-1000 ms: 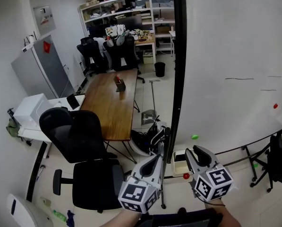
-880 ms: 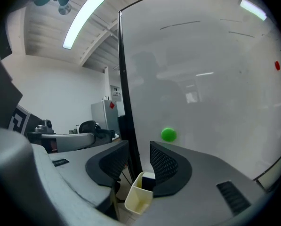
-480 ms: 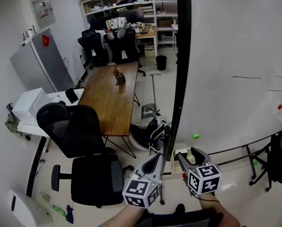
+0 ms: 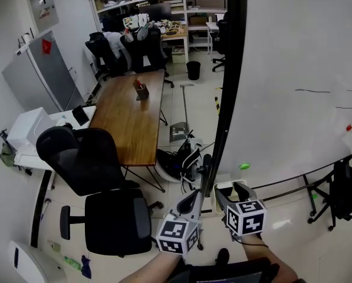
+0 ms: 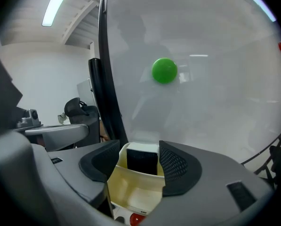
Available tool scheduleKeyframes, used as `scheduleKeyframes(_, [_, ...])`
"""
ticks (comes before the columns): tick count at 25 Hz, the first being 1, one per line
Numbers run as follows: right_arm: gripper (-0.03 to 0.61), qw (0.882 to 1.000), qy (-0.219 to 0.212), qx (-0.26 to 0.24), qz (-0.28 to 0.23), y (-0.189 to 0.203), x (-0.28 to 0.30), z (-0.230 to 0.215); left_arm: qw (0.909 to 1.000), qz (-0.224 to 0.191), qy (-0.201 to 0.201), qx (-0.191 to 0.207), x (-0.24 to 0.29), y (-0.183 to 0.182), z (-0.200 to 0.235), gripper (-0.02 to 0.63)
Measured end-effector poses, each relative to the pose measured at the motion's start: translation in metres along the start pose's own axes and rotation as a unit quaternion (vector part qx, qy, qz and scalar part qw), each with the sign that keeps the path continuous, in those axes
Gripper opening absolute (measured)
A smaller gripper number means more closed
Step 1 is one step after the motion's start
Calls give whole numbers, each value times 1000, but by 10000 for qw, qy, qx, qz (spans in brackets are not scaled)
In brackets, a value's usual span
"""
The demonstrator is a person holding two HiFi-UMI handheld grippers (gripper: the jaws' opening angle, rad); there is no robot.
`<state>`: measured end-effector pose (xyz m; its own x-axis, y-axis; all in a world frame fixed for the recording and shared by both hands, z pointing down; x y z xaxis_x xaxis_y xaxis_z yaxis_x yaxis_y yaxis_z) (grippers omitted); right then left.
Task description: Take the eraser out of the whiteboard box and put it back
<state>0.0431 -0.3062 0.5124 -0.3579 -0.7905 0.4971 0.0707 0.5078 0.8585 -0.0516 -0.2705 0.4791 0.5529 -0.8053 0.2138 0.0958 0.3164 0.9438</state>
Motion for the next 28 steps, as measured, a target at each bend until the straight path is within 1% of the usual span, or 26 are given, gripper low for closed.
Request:
scheduleKeyframes(6, [285, 9998, 99, 102, 156, 8, 9, 0, 10000, 51, 58, -43, 3, 5, 2, 28])
scheduleKeyframes(12, [285, 9993, 166, 283, 186, 9, 14, -1, 9999, 86, 88, -67, 2, 9, 7, 27])
scheduleKeyframes(14, [285, 9989, 259, 305, 229, 10, 15, -3, 9999, 100, 92, -81, 2, 10, 7, 28])
scheduleKeyframes(17, [268, 9986, 392, 225, 280, 12, 16, -8, 9998, 107, 133, -97, 2, 11, 5, 28])
scheduleKeyframes(24, [270, 9977, 555, 78, 379, 13, 20, -6, 9998, 58, 168, -83, -1, 6, 9, 28])
scheduleKeyframes(28, [270, 9978, 563, 33, 347, 13, 19, -6, 9998, 54, 170, -87, -1, 6, 8, 28])
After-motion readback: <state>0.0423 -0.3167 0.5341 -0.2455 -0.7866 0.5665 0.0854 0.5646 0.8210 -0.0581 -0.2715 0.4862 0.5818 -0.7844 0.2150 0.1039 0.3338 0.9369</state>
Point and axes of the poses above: the fingertips, and each gripper's own axes: x forward along the fingers, z to its left, y out of its underside, the point moved 1 cm from there along -x, backward along the fingers, and after that the axes turned 5 degrees about y, right-handed, at the moved point
